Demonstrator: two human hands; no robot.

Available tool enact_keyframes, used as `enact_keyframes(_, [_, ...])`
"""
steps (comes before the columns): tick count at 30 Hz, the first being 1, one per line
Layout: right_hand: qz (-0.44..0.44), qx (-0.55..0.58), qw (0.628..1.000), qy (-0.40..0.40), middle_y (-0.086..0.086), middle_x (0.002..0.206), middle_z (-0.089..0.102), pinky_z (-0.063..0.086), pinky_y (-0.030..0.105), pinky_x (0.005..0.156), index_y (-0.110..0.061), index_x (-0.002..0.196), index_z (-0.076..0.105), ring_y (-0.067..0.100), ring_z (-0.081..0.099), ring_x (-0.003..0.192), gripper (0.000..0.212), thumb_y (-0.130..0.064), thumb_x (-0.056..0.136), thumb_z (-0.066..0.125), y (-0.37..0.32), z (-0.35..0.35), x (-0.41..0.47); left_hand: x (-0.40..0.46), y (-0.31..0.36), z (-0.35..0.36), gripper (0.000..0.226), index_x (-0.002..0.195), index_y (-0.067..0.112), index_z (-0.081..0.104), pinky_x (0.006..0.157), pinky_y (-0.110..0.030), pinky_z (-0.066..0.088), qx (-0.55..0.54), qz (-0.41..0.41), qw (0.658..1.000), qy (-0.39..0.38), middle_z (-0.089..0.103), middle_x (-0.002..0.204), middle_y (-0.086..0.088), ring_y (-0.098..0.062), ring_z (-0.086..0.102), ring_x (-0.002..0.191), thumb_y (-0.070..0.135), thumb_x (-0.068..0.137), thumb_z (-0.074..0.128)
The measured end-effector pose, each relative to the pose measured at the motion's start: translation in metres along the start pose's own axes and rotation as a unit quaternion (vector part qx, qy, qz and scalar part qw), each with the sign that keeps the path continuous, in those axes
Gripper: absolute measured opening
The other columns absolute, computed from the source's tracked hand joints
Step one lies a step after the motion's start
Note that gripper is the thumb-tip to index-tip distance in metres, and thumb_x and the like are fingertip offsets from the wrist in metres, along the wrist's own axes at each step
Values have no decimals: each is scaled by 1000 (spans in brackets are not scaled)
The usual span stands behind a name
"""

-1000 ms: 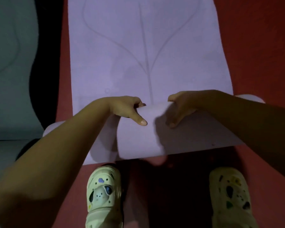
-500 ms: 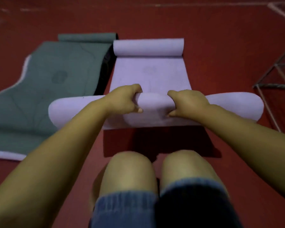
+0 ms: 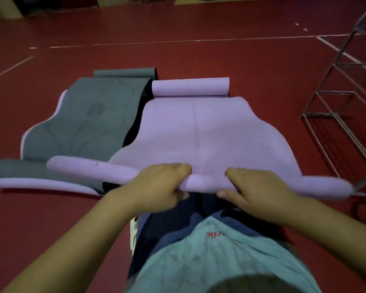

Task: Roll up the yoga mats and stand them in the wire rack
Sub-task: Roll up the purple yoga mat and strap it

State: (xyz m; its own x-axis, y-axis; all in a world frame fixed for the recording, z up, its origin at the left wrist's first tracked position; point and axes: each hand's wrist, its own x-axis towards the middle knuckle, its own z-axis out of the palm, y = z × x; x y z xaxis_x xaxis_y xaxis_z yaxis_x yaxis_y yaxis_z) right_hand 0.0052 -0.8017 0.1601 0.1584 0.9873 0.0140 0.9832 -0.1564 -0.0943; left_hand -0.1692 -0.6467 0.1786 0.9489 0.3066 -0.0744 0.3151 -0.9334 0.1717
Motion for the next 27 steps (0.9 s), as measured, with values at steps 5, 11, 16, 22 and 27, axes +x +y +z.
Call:
enact_keyframes(5, [-10, 53, 999, 8, -5, 96, 60, 34, 32, 70, -29, 85, 33, 19, 56, 94, 51, -61, 78, -6, -4, 33, -27, -13, 6, 41, 26, 92, 23, 35, 68, -27, 28, -37, 6, 998, -43, 55, 104, 4, -21, 52, 100, 38, 89, 56])
enact_keyframes(11, [-5, 118, 991, 58, -9, 95, 65, 38, 34, 77, -25, 106, 60, 19, 61, 93, 52, -50, 91, 18, 16, 39, -12, -2, -6, 43, 14, 94, 30, 49, 78, -30, 44, -223, -30, 974, -13, 58, 88, 10, -11, 53, 82, 42, 96, 44])
enact_keyframes(16, [31, 195, 974, 109, -5, 86, 59, 39, 35, 73, -22, 97, 60, 24, 57, 85, 17, -33, 90, 49, 16, 49, 2, -6, -14, 67, 34, 109, 40, 56, 82, -33, 48, -236, 12, 968, 79, 56, 103, 9, -14, 57, 93, 26, 86, 36])
enact_keyframes(22, [-64, 105, 962, 245, 6, 93, 69, 39, 32, 76, -8, 93, 73, 22, 55, 81, 24, -27, 90, 58, 16, 74, -14, 1, -1, 78, 31, 99, 19, 71, 68, -28, 18, -46, 30, 978, 203, 59, 90, 0, -19, 44, 84, 11, 76, 51])
enact_keyframes(27, [-30, 120, 975, 185, 3, 97, 70, 43, 30, 77, -12, 99, 73, 21, 59, 84, 33, -38, 83, 62, 11, 71, -25, -10, -3, 74, 37, 107, 21, 66, 74, -31, 26, -65, 69, 985, 145, 56, 94, 5, -14, 47, 87, 47, 81, 58])
